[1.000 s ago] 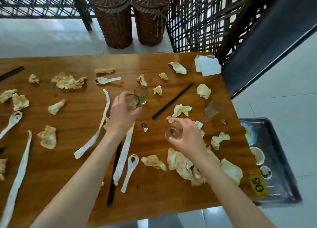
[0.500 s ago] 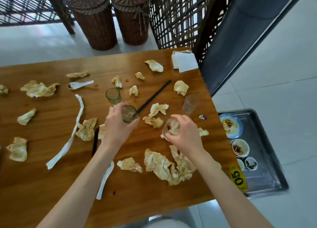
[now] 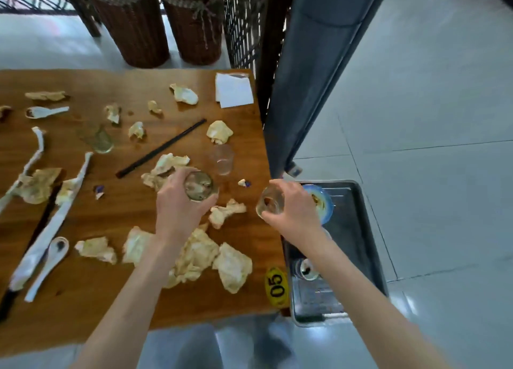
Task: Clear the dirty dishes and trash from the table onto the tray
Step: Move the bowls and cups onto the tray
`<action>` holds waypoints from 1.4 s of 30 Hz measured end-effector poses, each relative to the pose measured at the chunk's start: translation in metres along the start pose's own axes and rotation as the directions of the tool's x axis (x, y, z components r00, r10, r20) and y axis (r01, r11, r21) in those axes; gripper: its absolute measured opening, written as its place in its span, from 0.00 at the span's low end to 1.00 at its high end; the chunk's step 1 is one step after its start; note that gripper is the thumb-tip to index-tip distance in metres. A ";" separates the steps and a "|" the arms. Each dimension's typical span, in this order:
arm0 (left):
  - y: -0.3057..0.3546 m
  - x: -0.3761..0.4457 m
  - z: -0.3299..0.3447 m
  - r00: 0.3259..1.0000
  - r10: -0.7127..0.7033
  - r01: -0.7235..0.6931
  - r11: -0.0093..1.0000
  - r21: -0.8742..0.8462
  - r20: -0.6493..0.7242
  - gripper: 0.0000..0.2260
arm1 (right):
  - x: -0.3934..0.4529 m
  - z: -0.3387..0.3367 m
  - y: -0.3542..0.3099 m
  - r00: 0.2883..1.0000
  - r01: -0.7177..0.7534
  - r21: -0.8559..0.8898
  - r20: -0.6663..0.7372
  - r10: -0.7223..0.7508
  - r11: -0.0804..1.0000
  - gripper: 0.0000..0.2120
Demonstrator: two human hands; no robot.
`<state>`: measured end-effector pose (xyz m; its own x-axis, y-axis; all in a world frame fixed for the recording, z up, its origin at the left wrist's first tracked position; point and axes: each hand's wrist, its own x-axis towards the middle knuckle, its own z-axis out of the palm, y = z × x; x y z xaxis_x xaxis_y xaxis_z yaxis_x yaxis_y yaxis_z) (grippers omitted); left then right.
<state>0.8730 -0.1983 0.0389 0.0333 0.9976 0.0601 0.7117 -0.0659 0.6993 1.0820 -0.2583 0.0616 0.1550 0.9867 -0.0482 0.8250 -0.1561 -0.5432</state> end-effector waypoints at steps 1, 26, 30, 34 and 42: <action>0.011 -0.005 0.010 1.000 0.002 -0.002 1.000 -0.023 0.002 0.24 | -0.002 -0.007 0.013 1.000 0.001 -0.007 0.001 -0.001 1.000 0.26; 0.151 -0.034 0.254 0.969 0.091 -0.095 0.995 0.006 0.229 0.25 | -0.001 -0.067 0.279 0.980 -0.200 0.019 0.014 0.200 0.980 0.25; 0.151 -0.030 0.310 0.971 0.029 -0.029 1.000 -0.001 0.239 0.25 | 0.016 -0.055 0.331 0.985 -0.163 0.002 0.060 0.162 0.987 0.24; 0.144 -0.020 0.364 0.966 0.001 0.004 1.000 -0.017 0.259 0.25 | 0.037 -0.034 0.377 0.984 -0.158 -0.015 0.081 0.158 0.987 0.26; 0.112 0.000 0.465 0.953 0.040 -0.048 0.999 0.018 0.302 0.25 | 0.082 0.020 0.453 0.985 -0.150 -0.007 0.085 0.150 0.989 0.25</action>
<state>1.2785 -0.1963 -0.2138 0.2721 0.9535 -0.1296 0.7219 -0.1132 0.6827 1.4574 -0.2472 -0.2051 0.2306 0.9522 -0.2001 0.7963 -0.3029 -0.5235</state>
